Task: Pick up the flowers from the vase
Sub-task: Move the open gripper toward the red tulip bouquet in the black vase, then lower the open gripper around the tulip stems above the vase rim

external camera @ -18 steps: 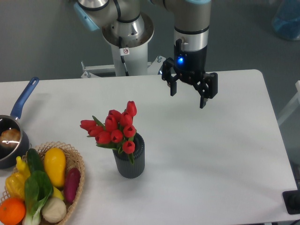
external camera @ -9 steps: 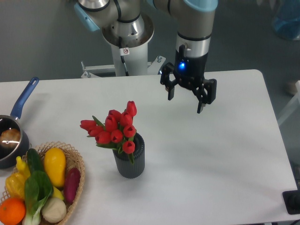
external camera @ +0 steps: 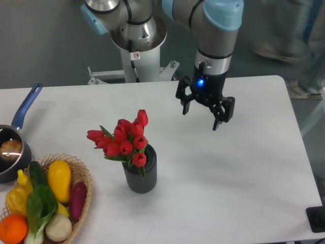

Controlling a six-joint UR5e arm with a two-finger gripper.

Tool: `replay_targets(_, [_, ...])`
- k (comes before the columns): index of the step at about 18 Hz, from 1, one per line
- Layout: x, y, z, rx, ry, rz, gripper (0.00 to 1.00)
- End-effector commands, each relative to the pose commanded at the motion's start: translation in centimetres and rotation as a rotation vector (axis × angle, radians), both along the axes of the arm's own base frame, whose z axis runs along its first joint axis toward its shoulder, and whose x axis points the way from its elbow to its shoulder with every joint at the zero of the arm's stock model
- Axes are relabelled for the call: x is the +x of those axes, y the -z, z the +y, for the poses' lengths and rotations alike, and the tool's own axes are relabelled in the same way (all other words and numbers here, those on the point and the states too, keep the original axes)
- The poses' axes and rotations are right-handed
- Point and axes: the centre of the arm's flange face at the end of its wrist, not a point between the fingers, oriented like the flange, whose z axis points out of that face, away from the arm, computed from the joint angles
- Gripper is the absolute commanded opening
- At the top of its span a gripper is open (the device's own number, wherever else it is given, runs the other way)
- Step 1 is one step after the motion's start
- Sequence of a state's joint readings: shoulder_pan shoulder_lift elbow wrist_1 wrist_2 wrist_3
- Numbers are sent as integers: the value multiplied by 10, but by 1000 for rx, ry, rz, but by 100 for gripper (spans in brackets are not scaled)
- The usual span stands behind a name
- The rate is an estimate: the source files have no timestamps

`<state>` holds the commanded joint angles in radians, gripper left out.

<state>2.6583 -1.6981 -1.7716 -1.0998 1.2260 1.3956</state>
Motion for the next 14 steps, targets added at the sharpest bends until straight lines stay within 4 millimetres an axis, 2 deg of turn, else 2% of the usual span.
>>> replay_targets(1, [-4,11,-4,40,21,-36,100])
replay_targets(4, [-5,10,-1,179,38,-114,100])
replay_targets(6, [-4,24,10,207,50,-163,100])
replay_targets(14, [12,35,20,288,74,-242,100])
